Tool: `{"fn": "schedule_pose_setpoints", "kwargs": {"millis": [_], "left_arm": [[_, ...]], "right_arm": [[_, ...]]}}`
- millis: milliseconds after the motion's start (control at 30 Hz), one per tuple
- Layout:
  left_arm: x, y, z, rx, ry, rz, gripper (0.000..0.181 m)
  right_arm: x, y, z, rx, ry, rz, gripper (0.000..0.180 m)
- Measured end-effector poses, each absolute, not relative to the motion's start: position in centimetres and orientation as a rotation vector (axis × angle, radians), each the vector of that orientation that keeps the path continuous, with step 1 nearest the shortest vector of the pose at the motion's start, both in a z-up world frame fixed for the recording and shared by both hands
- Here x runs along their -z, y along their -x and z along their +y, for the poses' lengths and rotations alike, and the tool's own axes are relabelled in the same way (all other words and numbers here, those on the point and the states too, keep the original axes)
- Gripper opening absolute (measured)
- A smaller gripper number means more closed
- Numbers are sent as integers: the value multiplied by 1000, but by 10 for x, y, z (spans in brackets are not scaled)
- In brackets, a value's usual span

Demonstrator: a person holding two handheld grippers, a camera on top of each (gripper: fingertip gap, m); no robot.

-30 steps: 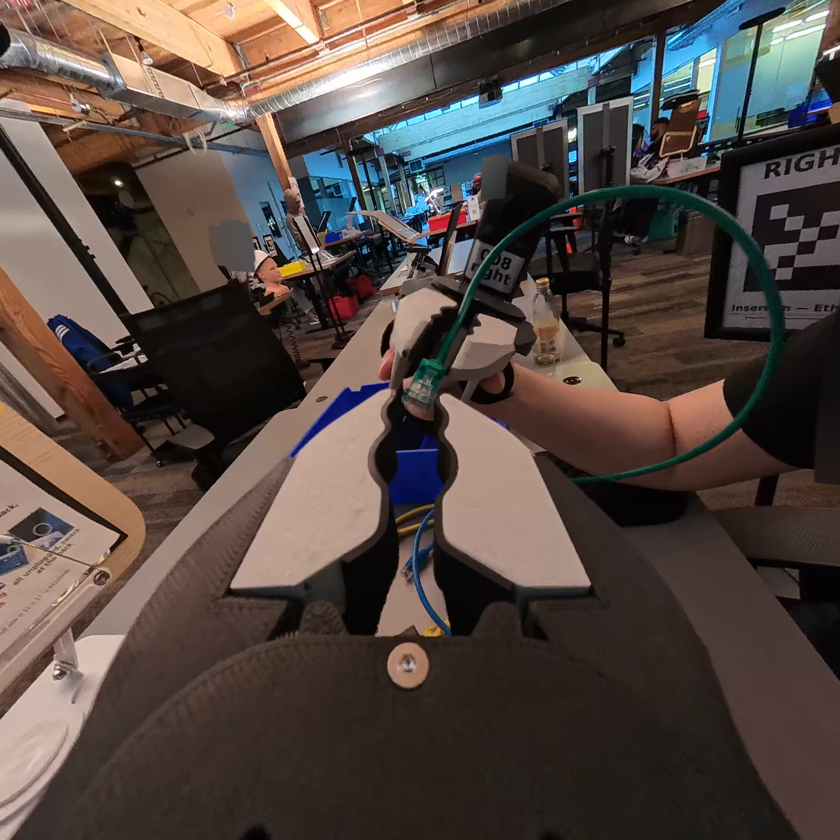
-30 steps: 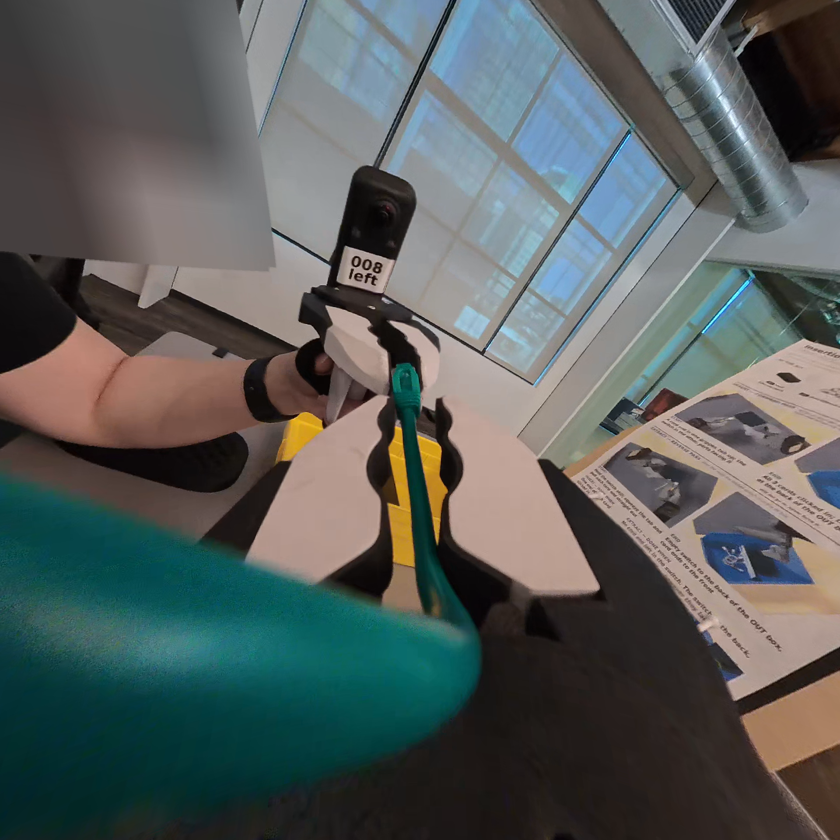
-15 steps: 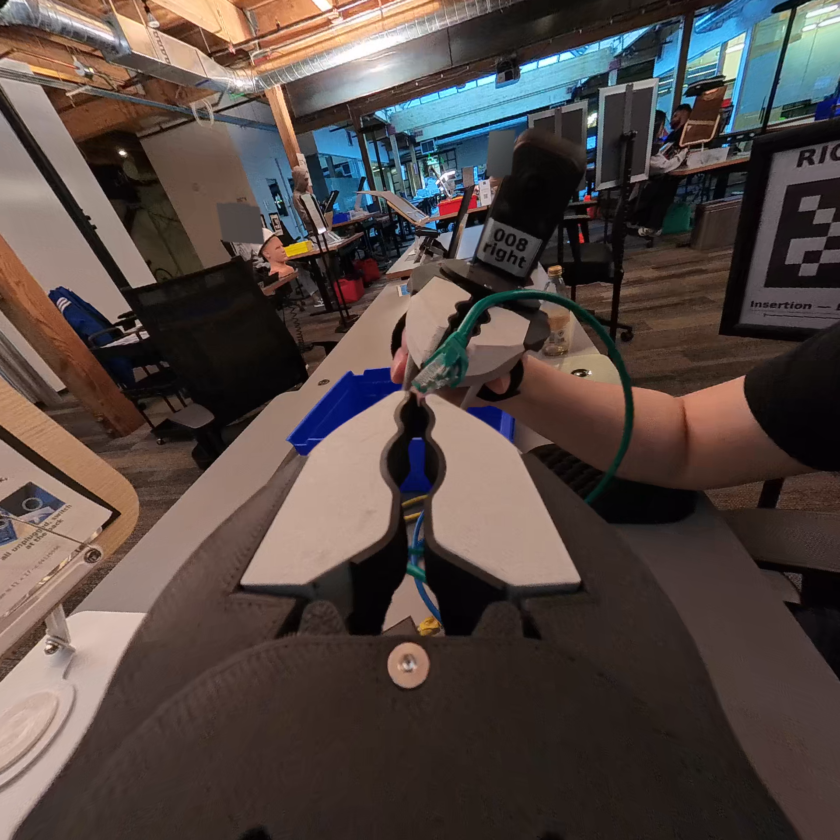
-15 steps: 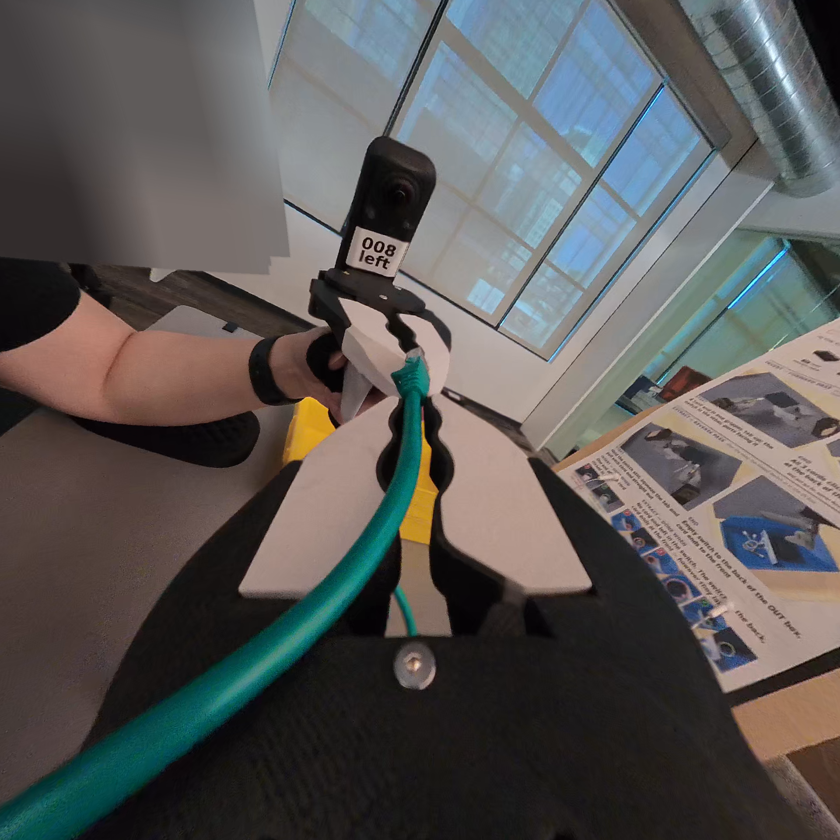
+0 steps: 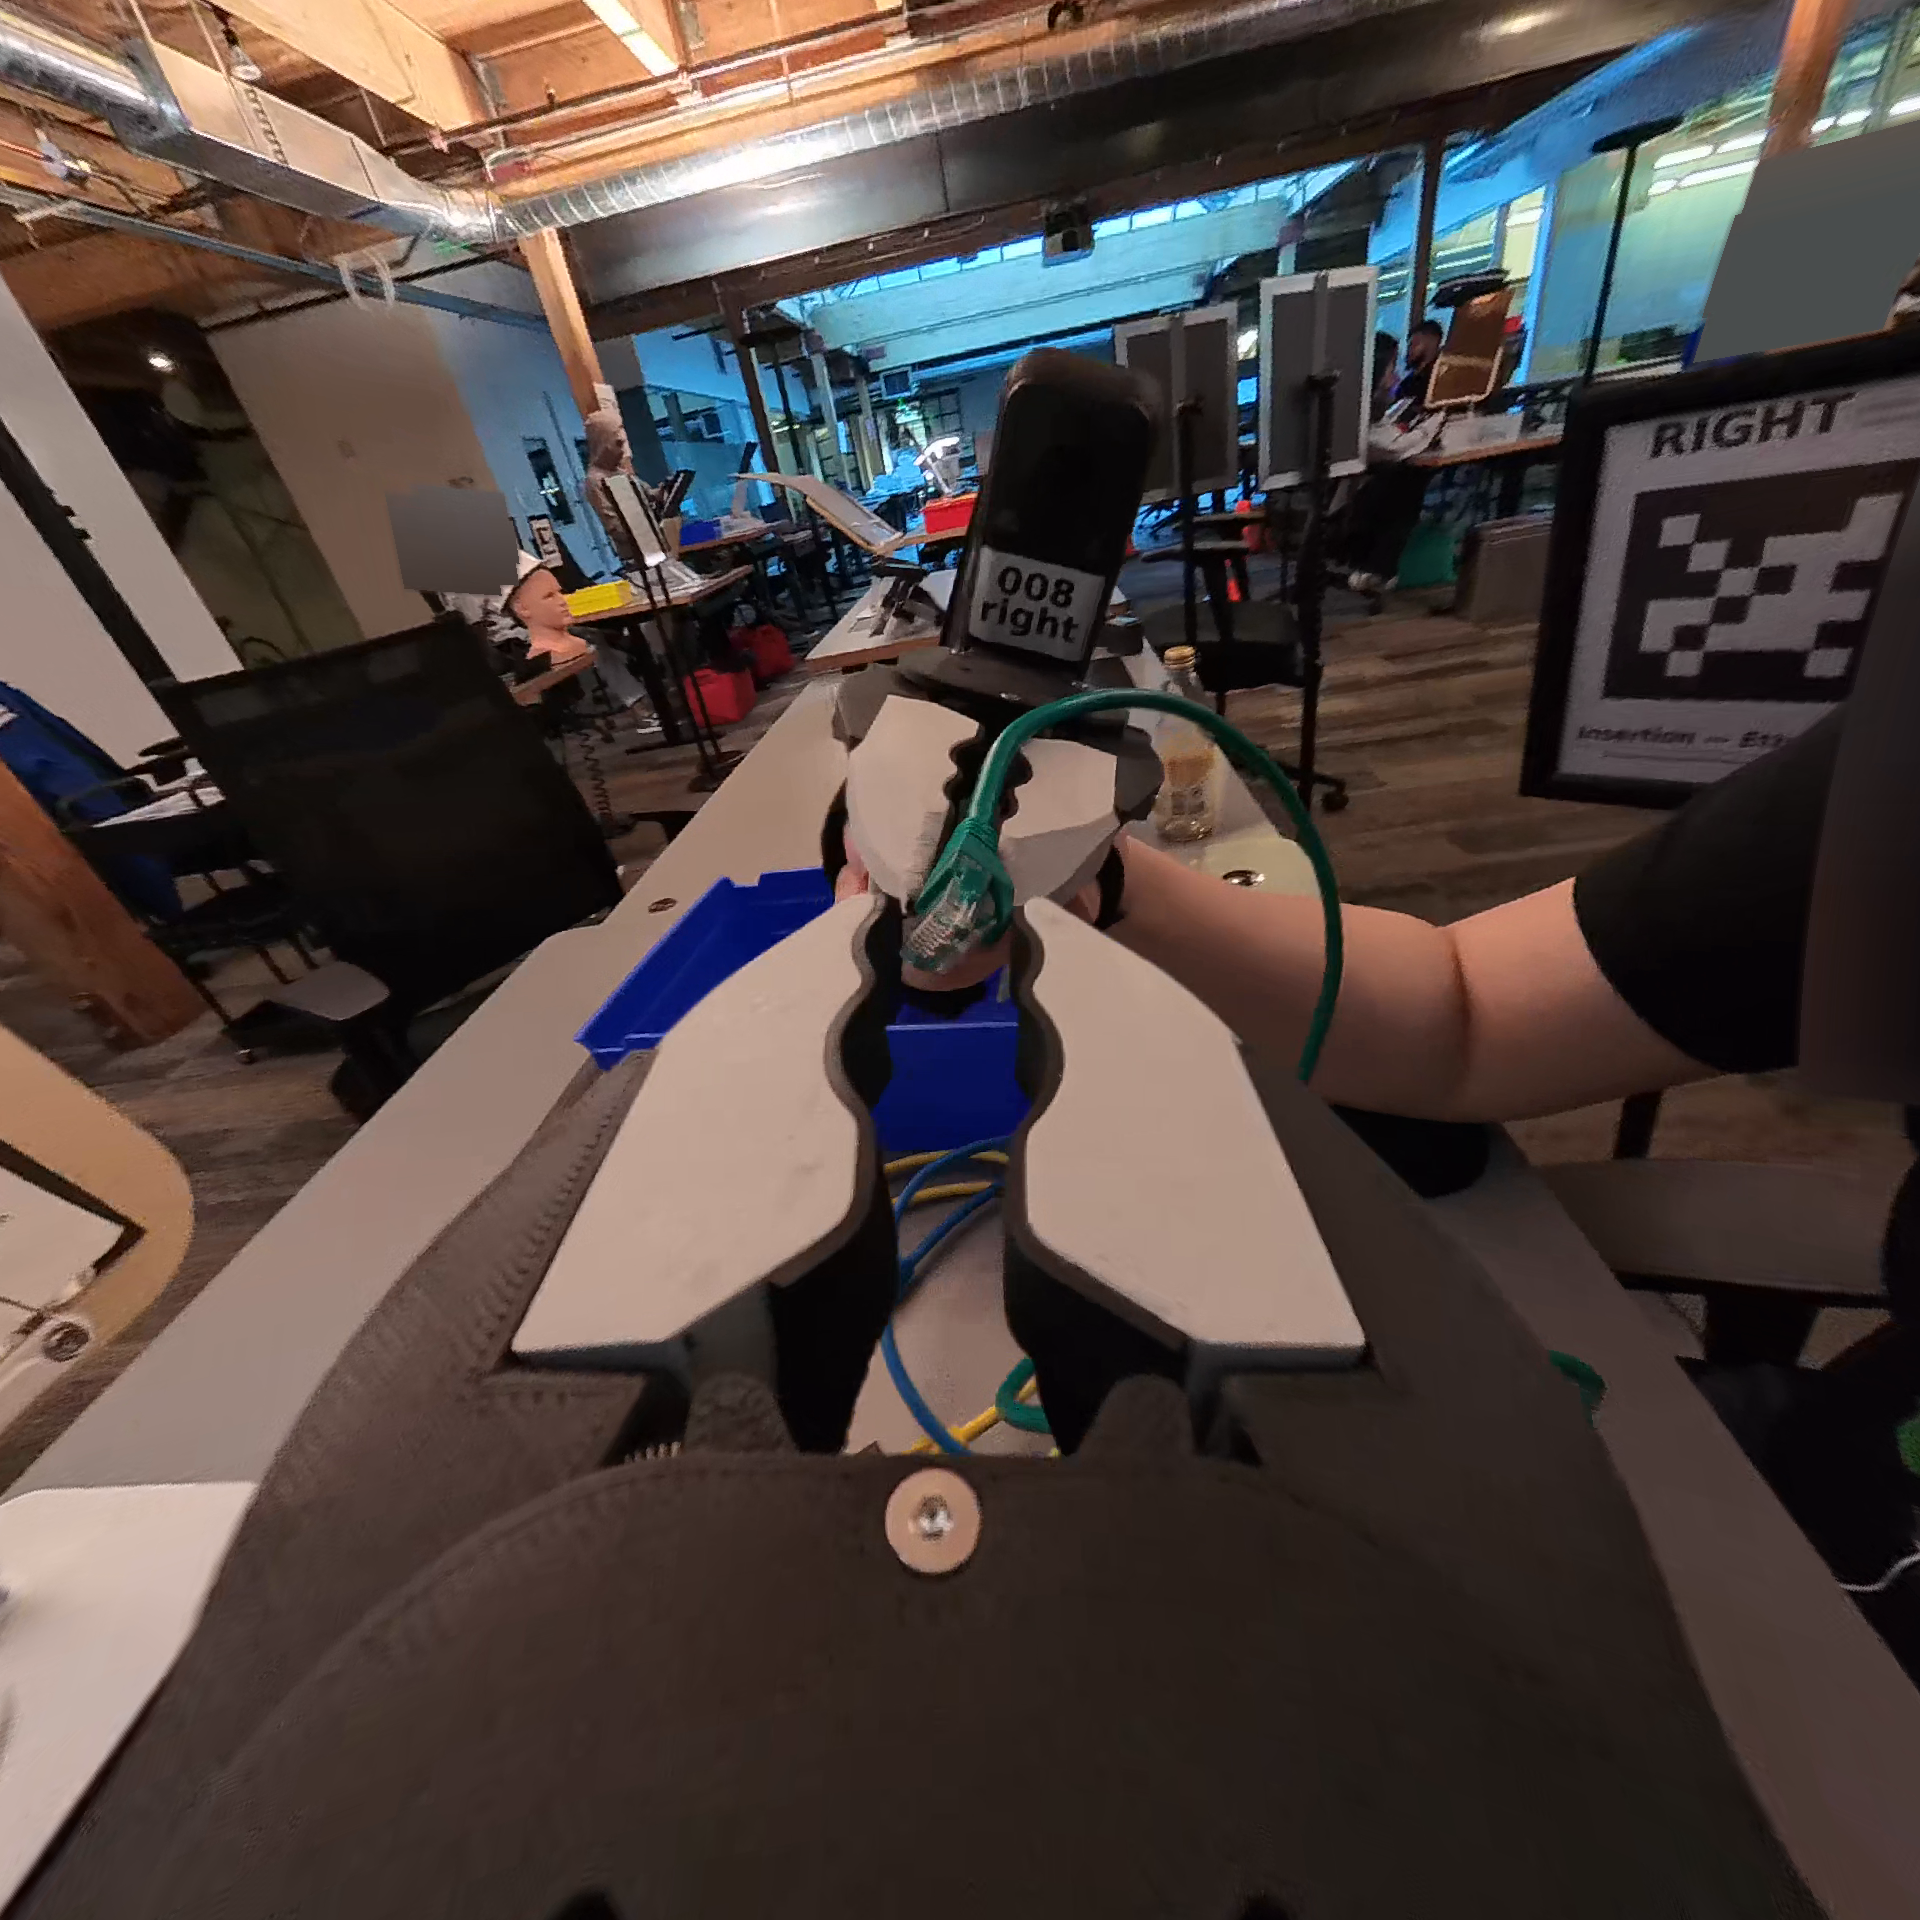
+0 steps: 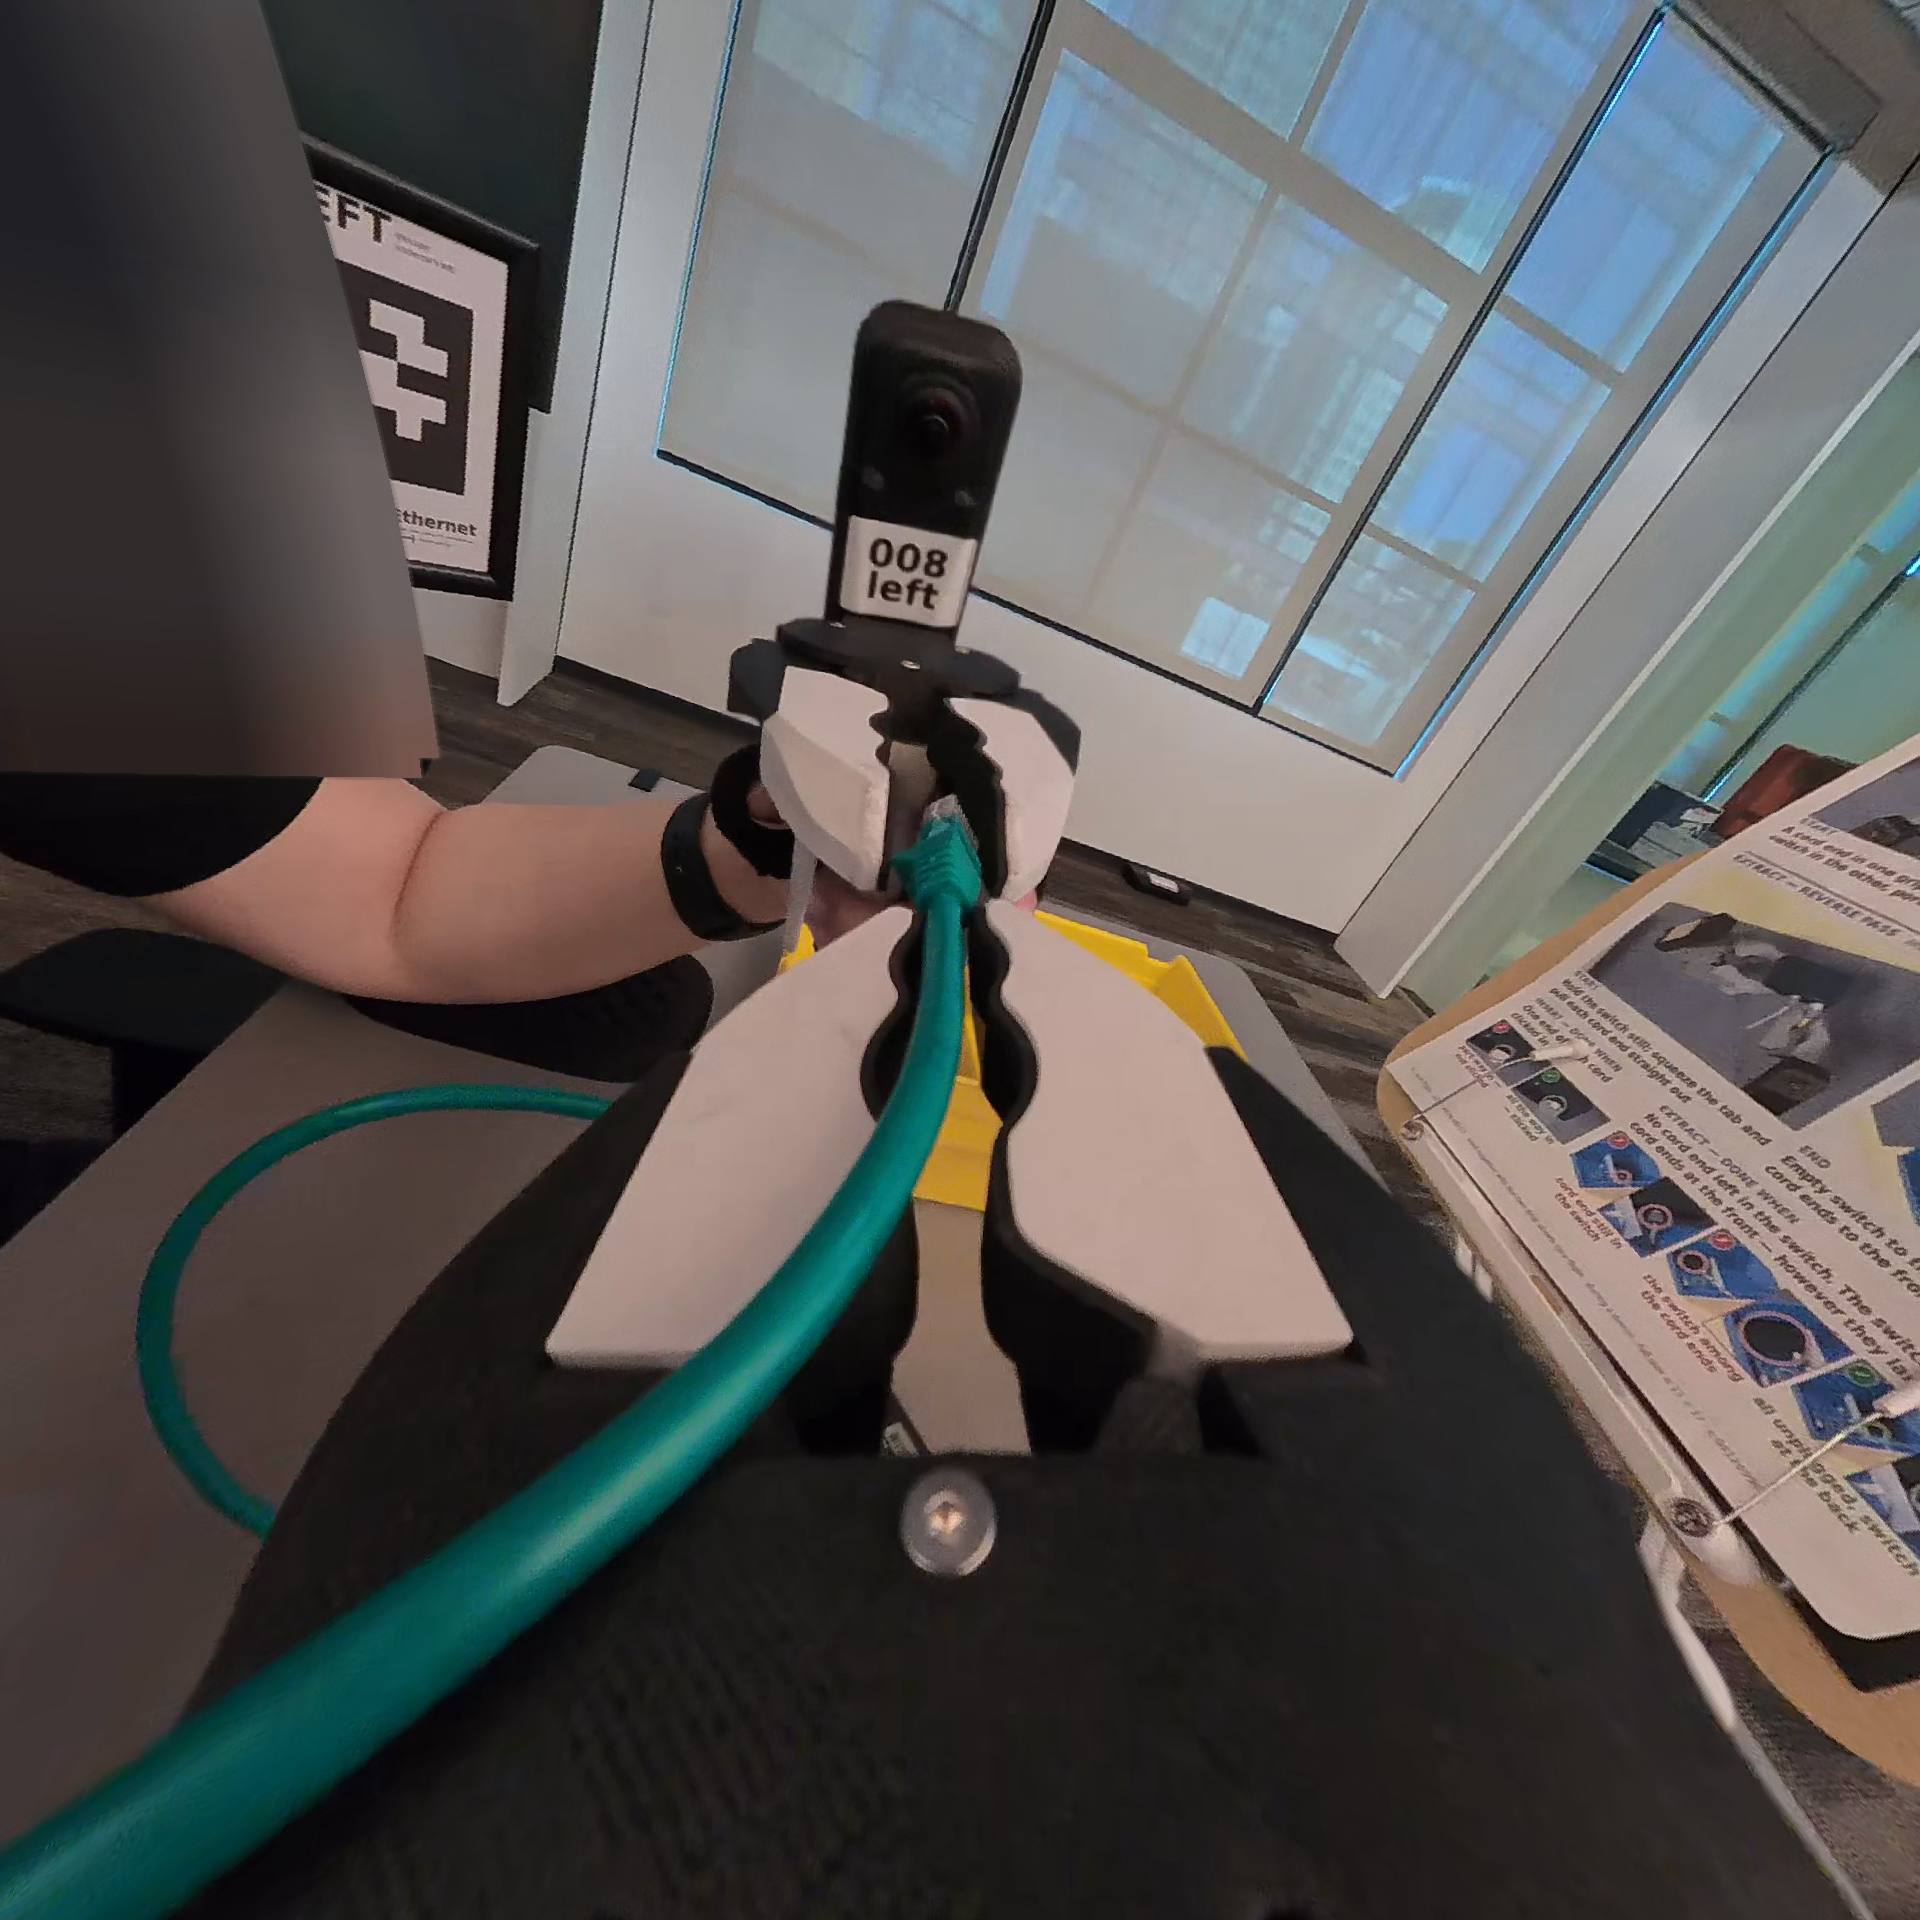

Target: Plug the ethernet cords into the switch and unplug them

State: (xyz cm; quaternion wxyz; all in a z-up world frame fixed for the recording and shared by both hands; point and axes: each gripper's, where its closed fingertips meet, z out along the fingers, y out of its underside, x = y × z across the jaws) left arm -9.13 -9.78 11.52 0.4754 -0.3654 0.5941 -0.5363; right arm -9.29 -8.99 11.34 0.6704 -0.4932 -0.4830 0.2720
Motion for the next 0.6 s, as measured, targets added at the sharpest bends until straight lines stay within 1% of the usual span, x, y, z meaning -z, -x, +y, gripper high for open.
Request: {"fn": "schedule_pose_setpoints", "kwargs": {"millis": [200, 300, 333, 400, 533, 600], "left_arm": [[-119, 95, -105, 1346, 826, 1464, 15], [-121, 93, -99, 1344, 879, 1436, 15], [-122, 92, -98, 1371, 909, 1426, 16], [-123, 91, -93, 1483, 1024, 1396, 16], [-122, 91, -91, 1861, 1270, 1340, 15], [-120, 89, -86, 1941, 1320, 1297, 15]], "right_arm": [[-115, 97, -98, -839, 1148, -1081, 8], [-117, 94, -91, -813, 1127, -1034, 8], [-118, 93, -89, -763, 1110, -1029, 11], [-121, 87, -84, -611, 1062, -1018, 22], [-123, 80, -91, -187, 866, -1095, 24], [-123, 83, -97, -38, 794, -1143, 22]]}}
